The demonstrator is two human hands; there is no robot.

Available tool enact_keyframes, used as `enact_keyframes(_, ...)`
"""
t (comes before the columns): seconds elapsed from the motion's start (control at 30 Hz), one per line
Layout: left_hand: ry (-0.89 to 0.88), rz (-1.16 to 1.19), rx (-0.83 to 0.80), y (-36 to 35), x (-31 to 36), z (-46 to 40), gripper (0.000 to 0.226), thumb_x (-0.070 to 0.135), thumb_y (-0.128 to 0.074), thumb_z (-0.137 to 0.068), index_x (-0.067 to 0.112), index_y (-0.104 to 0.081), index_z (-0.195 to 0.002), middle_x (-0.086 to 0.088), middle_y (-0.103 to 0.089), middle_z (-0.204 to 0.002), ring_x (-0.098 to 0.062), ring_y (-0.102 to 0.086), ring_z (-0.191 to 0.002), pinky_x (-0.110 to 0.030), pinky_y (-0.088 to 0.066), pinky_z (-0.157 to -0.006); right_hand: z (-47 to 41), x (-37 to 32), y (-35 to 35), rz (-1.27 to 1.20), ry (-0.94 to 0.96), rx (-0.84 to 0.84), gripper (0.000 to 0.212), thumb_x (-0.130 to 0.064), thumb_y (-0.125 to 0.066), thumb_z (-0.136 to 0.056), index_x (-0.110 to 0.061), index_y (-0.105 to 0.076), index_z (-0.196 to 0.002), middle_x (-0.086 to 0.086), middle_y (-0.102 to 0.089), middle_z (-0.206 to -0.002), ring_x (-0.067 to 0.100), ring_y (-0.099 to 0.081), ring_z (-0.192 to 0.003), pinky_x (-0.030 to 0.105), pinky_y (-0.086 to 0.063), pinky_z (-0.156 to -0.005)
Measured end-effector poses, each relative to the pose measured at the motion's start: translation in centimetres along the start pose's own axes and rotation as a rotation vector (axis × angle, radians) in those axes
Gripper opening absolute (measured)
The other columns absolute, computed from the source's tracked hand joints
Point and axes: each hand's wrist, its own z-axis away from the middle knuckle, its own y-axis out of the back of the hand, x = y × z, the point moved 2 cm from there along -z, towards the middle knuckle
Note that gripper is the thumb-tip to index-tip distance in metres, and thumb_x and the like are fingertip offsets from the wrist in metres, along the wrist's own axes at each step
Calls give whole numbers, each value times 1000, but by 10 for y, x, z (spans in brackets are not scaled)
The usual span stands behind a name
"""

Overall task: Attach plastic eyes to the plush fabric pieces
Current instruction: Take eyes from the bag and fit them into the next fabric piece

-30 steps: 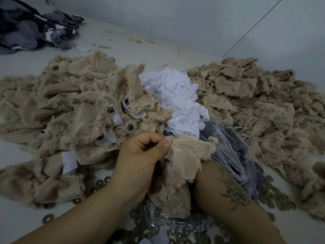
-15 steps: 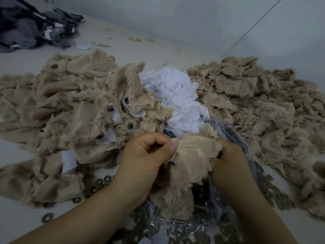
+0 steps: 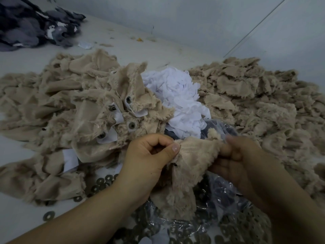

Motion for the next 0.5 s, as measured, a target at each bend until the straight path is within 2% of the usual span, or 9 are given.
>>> enact_keyframes(0.07,-10,-21,5,-1,-1,0,7,18,-75,-74,22,-74,-68,4,-69,-71,-8,-62,-69,-20,-53,-69,11,-2,-1,301,93,-17,69,-71,-53,-74,-10,-78,-92,16,-77,-91,26,-76,-85,40,-62,-77)
enact_keyframes(0.1,-19,-33,2,-1,-1,0,8,17,-74,-74,22,-74,-68,4,-69,-71,-9,-62,-68,-20,-53,-68,16,-2,-3,549,160,26,74,-80,-49,-68,-13,-78,-82,10,-77,-81,23,-74,-75,45,-62,-77)
enact_keyframes(0.13,-31,-47,-6,-2,-1,1,9,16,-73,-75,22,-74,-68,4,-69,-71,-9,-62,-68,-21,-53,-67,18,-2,-6,775,241,90,70,-80,-48,-69,-15,-74,-69,0,-72,-64,16,-68,-58,39,-61,-73)
enact_keyframes(0.17,-45,-65,-13,-2,0,1,10,15,-73,-76,22,-73,-68,4,-69,-71,-9,-62,-67,-20,-53,-66,17,1,-7,905,339,160,63,-74,-53,-74,-15,-64,-56,-8,-59,-46,7,-54,-43,26,-55,-60)
enact_keyframes(0.2,-60,-89,-15,-2,0,1,10,15,-73,-76,22,-73,-68,4,-69,-72,-9,-63,-67,-20,-53,-65,16,2,-9,941,402,228,57,-62,-59,-80,-15,-55,-49,-10,-47,-37,6,-45,-37,15,-43,-46)
enact_keyframes(0.23,-73,-112,-18,-2,0,1,11,15,-73,-77,22,-73,-69,4,-69,-72,-9,-63,-67,-20,-52,-65,14,3,-9,971,439,286,53,-49,-64,-85,-16,-50,-46,-10,-42,-35,6,-43,-37,15,-40,-44)
enact_keyframes(0.33,-98,-142,-31,-3,1,2,12,14,-72,-77,23,-72,-68,4,-69,-75,-8,-63,-69,-18,-50,-64,6,9,-4,1106,501,400,36,-35,-67,-91,-19,-57,-59,-9,-49,-43,8,-48,-43,8,-35,-62)
enact_keyframes(0.43,-92,-133,-19,-3,2,2,11,14,-72,-76,22,-72,-68,6,-69,-75,-6,-63,-70,-17,-50,-65,3,10,0,1049,534,450,28,-32,-69,-90,-22,-61,-65,-10,-56,-50,3,-57,-52,3,-37,-58)
enact_keyframes(0.5,-92,-131,-16,-3,2,2,8,15,-72,-76,20,-72,-69,6,-69,-74,-6,-63,-70,-18,-51,-66,3,10,-4,968,552,401,26,-28,-71,-89,-26,-62,-65,-11,-60,-51,-4,-60,-59,3,-41,-57)
